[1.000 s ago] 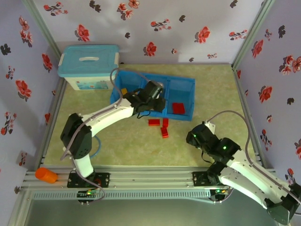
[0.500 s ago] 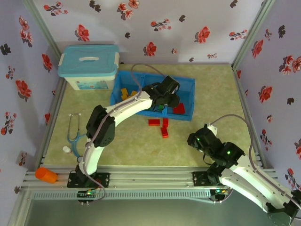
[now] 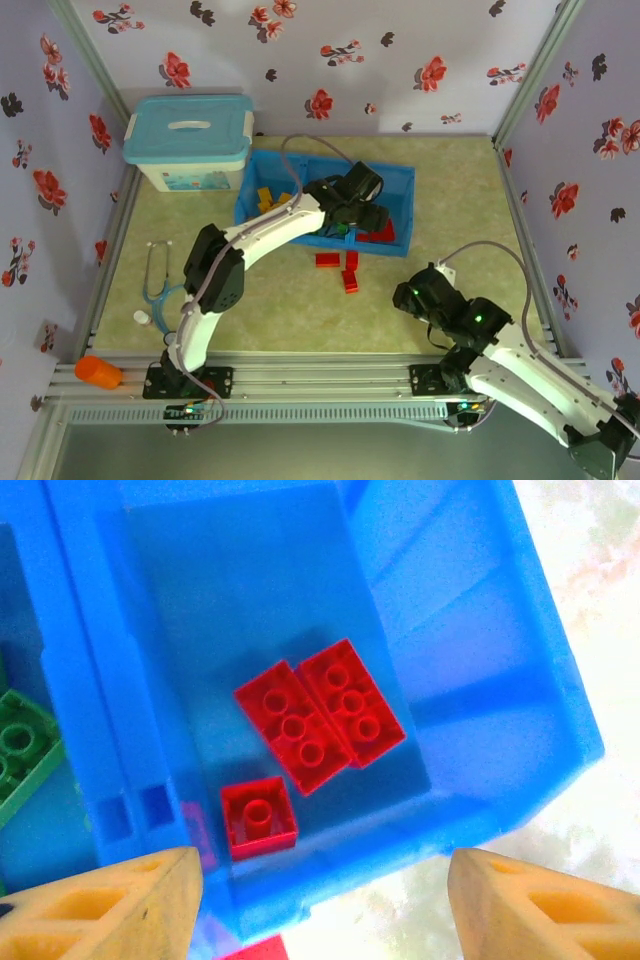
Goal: Sort the legos into containers by color
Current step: Place the lego in the container, then pick up the lego from the center of the table.
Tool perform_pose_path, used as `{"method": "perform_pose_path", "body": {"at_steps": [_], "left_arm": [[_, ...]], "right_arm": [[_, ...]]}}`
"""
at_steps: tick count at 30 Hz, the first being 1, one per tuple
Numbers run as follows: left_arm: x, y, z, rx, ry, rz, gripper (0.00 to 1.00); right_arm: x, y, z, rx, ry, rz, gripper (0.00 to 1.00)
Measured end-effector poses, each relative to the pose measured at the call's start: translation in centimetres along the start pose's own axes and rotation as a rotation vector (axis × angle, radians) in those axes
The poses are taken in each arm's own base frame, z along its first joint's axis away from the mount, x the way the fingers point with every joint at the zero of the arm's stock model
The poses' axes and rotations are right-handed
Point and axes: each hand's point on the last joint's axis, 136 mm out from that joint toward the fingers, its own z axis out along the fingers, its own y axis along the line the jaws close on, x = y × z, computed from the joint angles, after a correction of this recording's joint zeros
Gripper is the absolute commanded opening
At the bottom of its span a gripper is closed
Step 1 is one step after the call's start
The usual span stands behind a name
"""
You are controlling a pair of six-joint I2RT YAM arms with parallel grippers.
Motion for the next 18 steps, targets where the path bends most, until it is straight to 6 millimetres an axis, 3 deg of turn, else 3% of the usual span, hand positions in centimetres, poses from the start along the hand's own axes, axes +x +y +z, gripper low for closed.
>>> {"method": "perform_pose_path", "body": {"at_steps": [2, 10, 13, 18], "left_arm": [[0.7, 0.4, -1.2, 0.002, -0.004, -0.001, 0.66], [3.6, 3.0, -9.4, 0.018, -0.113, -0.040, 0.65], [5.8, 4.7, -10.8, 0.005, -0.131, -0.067, 0.65], [11.7, 8.9, -10.9, -0.053, -0.099, -0.121, 0.65]], "right_arm": [[0.2, 0.3, 0.5, 0.007, 0.014, -0.007, 0.68], [2.0, 2.0, 3.5, 0.058, 0.119, -0.090, 0.72], [2.4, 3.5, 4.5, 0.075, 0.160, -0.141, 0.74], [2.3, 7.3, 6.0, 0.053, 0.199, -0.217, 0.75]]}}
